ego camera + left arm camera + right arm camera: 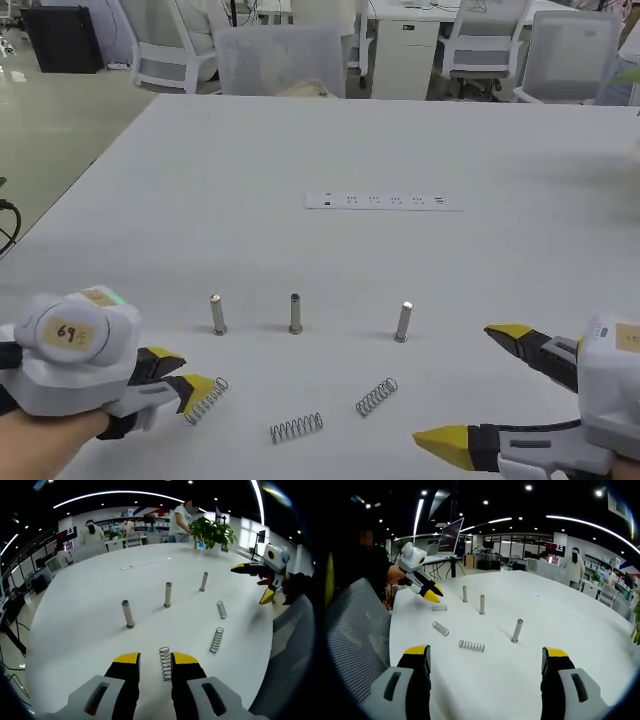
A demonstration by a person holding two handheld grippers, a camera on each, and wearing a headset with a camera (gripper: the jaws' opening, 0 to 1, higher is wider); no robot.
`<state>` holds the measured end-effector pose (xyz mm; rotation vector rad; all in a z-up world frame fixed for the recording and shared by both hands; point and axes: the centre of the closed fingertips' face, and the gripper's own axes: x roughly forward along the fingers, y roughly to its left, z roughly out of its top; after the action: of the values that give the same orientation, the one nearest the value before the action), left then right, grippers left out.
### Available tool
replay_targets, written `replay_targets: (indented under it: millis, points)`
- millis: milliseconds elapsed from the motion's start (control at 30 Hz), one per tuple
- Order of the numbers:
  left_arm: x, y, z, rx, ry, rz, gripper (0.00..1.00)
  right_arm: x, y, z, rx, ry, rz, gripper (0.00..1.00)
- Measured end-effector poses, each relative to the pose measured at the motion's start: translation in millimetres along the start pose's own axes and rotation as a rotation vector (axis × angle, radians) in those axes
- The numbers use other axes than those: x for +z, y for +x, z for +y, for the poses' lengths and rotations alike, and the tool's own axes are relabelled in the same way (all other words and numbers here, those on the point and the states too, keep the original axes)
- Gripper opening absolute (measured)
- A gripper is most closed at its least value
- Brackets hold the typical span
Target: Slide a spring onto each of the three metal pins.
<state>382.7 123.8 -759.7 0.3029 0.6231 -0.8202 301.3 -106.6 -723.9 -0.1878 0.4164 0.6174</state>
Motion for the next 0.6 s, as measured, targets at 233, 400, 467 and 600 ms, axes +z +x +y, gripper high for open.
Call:
replay_targets:
  millis: [233, 400, 467, 600]
  points:
    - [-13.5, 1.0, -7.8, -0.026, -0.009, 0.009, 0.18, 0.5, 0.5, 2.8, 0.007, -0.006, 0.008, 0.91]
    - [-20.8, 3.6, -12.0, -0.031, -0.011, 0.017, 0.17, 1.2, 0.0, 2.1, 0.007, -0.011, 0.01, 0.91]
    - [-22.6, 4.1, -13.3, -0.031, -0.006, 0.021, 0.17, 1.7, 0.0, 2.6, 0.009, -0.014, 0.012, 0.91]
    - [-25.4, 5.8, -13.2, -0.032, -0.001, 0.028, 0.17, 1.2, 0.3, 2.7, 0.01, -0.015, 0.014, 0.91]
